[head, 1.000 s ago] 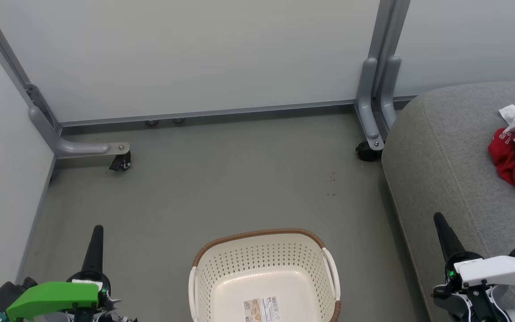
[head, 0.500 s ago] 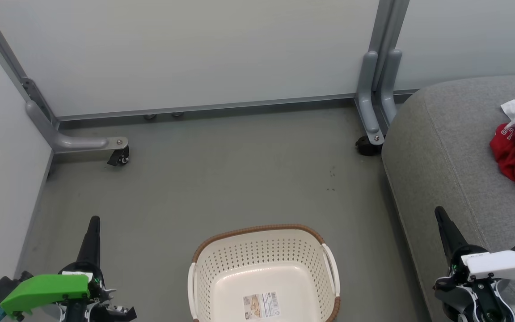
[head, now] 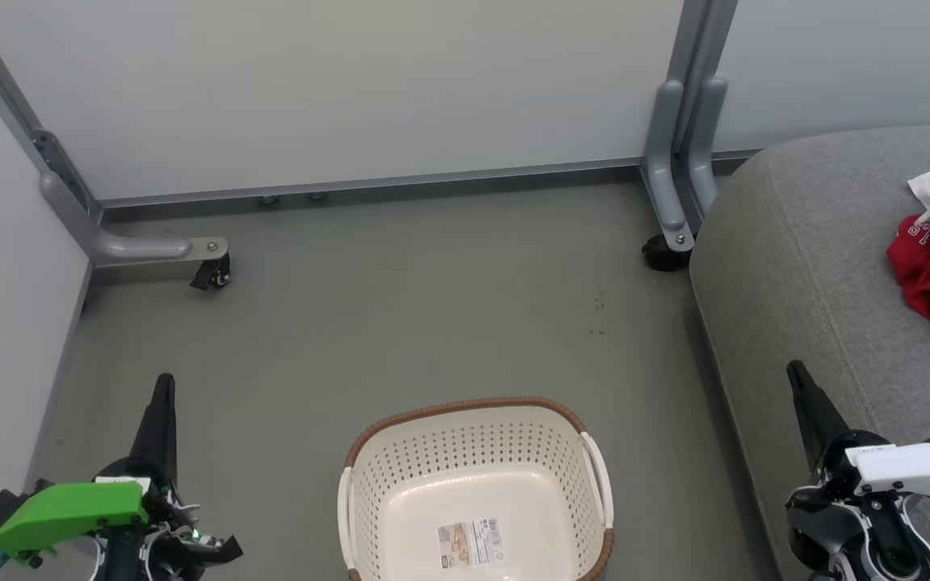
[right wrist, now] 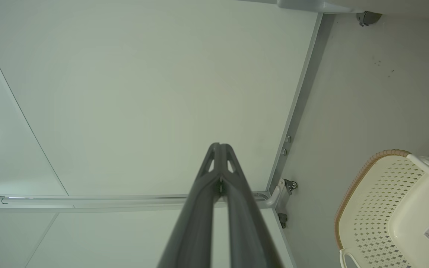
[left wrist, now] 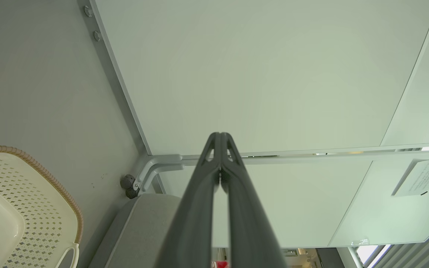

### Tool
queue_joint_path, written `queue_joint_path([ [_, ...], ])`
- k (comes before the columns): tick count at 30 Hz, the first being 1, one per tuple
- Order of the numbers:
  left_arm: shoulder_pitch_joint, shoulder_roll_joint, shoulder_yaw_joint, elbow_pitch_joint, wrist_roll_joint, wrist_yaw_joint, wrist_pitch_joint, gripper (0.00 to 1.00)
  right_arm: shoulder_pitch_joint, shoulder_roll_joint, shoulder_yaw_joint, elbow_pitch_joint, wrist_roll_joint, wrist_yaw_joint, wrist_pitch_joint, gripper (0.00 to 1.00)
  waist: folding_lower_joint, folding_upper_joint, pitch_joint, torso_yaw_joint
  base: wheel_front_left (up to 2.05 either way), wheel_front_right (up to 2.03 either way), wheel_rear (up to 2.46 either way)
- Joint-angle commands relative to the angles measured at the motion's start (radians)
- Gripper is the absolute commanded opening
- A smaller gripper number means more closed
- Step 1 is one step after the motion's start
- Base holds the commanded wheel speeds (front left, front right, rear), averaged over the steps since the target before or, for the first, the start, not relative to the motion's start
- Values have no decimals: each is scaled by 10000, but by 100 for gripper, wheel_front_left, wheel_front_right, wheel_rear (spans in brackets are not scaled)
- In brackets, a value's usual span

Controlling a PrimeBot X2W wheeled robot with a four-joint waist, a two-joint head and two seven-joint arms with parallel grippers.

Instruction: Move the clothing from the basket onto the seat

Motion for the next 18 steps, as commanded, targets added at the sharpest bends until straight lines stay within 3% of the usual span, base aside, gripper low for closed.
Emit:
queue_joint_path([
  [1,-205,36,57,27,-181,-59,73,0,-139,-36,-43,29,181,-10,54,0,0,0,20,-2,0,0,0],
  [18,-196,9,99,32,-213,-61,117,0,-142,-21,-66,35,213,-10,87,0,0,0,39,-4,0,0,0],
])
